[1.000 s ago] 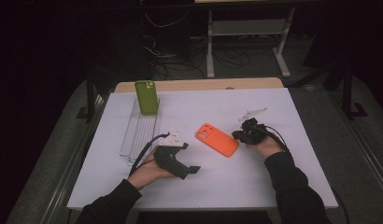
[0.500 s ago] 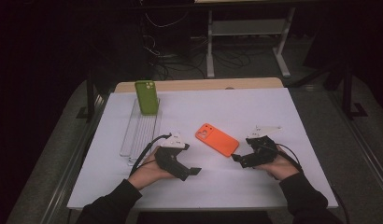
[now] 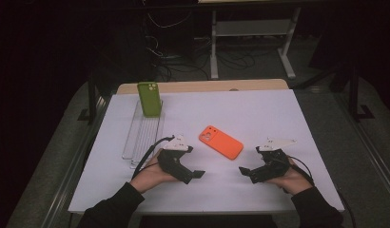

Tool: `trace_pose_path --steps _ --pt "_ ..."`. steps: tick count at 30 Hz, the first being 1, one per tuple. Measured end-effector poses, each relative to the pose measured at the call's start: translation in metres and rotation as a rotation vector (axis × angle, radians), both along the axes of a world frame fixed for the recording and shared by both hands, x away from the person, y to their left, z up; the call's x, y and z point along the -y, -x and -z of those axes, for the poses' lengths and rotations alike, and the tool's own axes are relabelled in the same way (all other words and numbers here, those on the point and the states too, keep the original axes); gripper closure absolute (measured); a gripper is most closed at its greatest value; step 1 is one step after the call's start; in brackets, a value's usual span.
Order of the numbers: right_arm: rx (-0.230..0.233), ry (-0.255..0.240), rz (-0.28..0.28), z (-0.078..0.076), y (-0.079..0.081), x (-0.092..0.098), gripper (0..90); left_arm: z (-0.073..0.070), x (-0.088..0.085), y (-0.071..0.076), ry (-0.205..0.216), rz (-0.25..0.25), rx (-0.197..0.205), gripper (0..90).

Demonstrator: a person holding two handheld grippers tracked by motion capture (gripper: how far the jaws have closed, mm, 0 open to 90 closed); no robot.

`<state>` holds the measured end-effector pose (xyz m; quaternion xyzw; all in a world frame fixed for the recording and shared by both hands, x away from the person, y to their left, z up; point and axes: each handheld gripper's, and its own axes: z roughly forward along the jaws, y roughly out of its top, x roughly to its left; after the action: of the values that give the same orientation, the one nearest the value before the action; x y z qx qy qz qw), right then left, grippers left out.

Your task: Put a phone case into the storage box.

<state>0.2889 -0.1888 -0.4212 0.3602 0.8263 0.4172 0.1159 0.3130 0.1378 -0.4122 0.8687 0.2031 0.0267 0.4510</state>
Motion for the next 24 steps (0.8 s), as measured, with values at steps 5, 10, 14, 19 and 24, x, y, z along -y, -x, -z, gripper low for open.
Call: trace_pose_path --steps 5,10,14,19,24 --pt "0.005 0.008 0.014 -0.004 -0.004 0.000 0.0 0.000 0.001 0.000 0.006 -0.004 -0.003 0.2" --pt "-0.038 0.065 0.012 -0.012 -0.019 -0.009 0.0 0.000 0.001 -0.001 0.007 -0.004 -0.001 0.2" --pt "-0.075 0.096 -0.024 -0.015 -0.031 -0.016 0.0 0.000 0.000 -0.001 0.007 -0.003 -0.002 0.2" --pt "-0.088 0.123 -0.041 -0.021 -0.047 -0.026 0.0 0.000 0.001 -0.001 0.012 -0.001 0.009 0.2" --pt "-0.117 0.163 -0.063 -0.024 -0.065 -0.037 0.0 0.000 0.001 -0.001 0.017 -0.004 0.005 0.2"
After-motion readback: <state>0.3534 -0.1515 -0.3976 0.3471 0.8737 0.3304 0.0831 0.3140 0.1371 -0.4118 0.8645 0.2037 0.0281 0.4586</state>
